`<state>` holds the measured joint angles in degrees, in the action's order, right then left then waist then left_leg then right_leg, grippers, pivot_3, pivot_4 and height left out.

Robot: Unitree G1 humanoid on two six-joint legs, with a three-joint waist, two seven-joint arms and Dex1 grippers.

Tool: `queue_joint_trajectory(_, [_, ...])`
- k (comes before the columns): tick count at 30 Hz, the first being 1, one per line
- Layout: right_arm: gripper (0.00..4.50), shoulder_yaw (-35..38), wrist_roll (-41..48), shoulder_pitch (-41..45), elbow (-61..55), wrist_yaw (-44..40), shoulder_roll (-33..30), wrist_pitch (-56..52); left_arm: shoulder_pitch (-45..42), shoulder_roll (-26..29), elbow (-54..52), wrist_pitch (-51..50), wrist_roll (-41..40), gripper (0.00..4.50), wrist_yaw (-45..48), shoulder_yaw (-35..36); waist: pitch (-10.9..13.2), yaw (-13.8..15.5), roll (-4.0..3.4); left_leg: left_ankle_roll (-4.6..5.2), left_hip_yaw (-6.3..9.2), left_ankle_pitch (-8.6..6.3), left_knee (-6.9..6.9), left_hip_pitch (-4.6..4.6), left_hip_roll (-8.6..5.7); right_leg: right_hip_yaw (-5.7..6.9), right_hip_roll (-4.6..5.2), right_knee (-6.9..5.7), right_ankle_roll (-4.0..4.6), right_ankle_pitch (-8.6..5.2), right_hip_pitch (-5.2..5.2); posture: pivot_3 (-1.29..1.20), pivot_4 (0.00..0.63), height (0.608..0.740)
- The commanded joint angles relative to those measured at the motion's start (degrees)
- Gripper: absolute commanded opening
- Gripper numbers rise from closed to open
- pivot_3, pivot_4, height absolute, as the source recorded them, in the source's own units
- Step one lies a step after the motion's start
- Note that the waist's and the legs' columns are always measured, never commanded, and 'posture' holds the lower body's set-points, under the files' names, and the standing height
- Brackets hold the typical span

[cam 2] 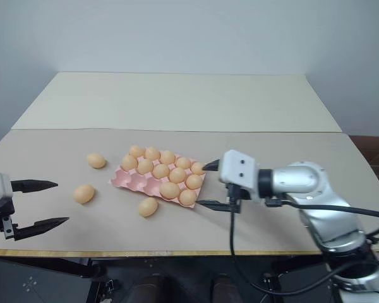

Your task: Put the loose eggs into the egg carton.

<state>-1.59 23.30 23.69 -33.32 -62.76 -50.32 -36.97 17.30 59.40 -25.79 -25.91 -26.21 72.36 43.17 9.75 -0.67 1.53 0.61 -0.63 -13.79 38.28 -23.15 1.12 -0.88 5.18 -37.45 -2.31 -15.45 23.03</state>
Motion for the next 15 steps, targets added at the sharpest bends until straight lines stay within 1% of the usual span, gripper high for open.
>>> queue_joint_trajectory(1, [4.47,6.16,4.91,-1.86,-2.23,-4.32,-5.07,-1.20,-1.20,-0.95,-0.68,0.56,-3.71,4.50,0.85,2.48,0.00,-0.07,0.00,0.00,-0.01,0.00,0.00,-0.01,0.01,0.00,-0.01,0.00,0.00,0.00,0.01,0.00,0.150,0.740])
queue_joint_trajectory(4, [4.47,9.74,7.10,-4.84,-2.59,-7.04,-9.61,-0.83,-1.26,-1.76,-0.63,-0.77,-6.95,4.50,1.95,3.56,-0.01,-0.14,0.01,0.00,-0.05,0.00,0.00,-0.01,0.02,-0.04,0.01,0.01,0.00,0.00,0.01,0.00,0.150,0.740])
queue_joint_trajectory(8, [4.47,12.13,8.83,-7.14,-3.24,-7.79,-12.62,-0.90,0.49,-2.29,0.31,0.25,-7.05,4.50,3.38,3.67,-0.01,-0.13,0.01,0.00,-0.05,0.00,0.01,-0.01,0.02,-0.04,0.00,0.00,0.00,0.00,0.01,0.00,0.150,0.740])
queue_joint_trajectory(12, [4.47,12.12,8.99,-7.42,-3.81,-6.41,-13.22,-0.38,-0.04,-2.58,0.13,-0.71,-8.67,4.50,2.94,3.84,-0.01,-0.06,0.02,0.00,-0.05,0.00,0.02,0.00,0.04,-0.03,0.01,-0.01,0.00,0.00,0.00,0.00,0.150,0.740])
queue_joint_trajectory(15, [4.47,9.45,9.37,-5.32,-5.09,-3.19,-11.60,-2.16,1.17,-2.03,0.32,-0.15,-7.53,4.50,3.29,3.76,-0.01,-0.06,0.02,0.00,-0.05,0.00,0.02,-0.01,0.04,-0.04,0.02,0.00,0.00,0.00,0.00,0.00,0.150,0.740])
